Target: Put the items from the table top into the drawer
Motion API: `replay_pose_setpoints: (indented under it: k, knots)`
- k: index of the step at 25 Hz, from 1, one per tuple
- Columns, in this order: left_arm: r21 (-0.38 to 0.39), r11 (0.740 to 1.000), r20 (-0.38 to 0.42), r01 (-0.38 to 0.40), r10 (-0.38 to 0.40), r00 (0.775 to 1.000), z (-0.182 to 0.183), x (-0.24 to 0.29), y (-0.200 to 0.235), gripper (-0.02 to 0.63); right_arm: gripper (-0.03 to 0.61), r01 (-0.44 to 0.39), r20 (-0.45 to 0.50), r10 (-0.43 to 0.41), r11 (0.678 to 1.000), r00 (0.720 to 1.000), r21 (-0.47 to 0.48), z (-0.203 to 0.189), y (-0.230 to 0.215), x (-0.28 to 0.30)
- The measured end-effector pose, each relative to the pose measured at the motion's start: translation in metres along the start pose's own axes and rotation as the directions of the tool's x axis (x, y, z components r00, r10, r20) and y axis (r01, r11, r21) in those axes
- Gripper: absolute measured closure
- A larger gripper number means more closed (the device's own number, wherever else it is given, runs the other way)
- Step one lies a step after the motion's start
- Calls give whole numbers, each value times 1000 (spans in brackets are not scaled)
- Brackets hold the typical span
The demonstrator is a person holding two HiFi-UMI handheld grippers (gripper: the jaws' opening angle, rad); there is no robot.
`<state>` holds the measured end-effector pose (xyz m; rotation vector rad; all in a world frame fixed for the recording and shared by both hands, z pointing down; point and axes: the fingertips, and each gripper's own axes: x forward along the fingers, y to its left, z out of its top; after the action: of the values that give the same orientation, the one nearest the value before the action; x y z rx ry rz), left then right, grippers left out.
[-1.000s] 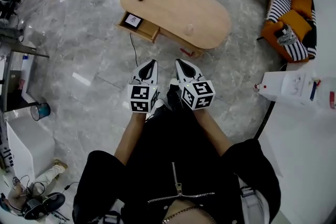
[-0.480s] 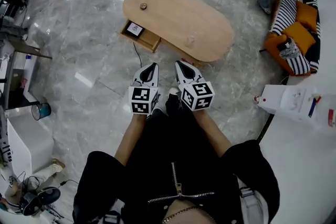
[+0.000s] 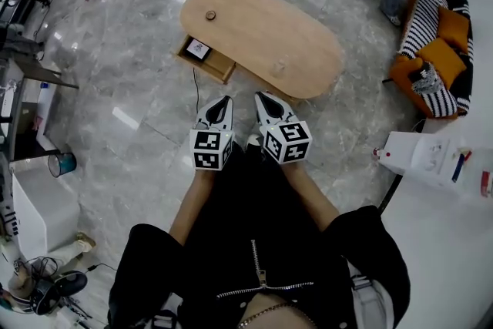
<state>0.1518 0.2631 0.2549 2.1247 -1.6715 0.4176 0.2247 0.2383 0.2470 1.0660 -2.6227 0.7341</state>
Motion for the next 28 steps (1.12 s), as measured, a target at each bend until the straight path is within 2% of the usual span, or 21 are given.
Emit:
replay_pose_setpoints:
  k: [6, 13, 28]
  knots:
    - [-21, 1000, 0, 8, -8, 1000, 6, 18, 14, 600, 569, 4, -23, -4, 1000, 1000, 4, 3, -9, 20]
    - [-20, 999, -17, 37, -37, 999, 19, 45, 44, 600, 569, 29, -17, -29, 1000, 999, 7, 26, -13, 56]
    - [-9, 994, -37, 111, -111, 993, 45, 93, 91, 600, 569, 121, -7, -120, 993, 993, 19, 62, -37, 111]
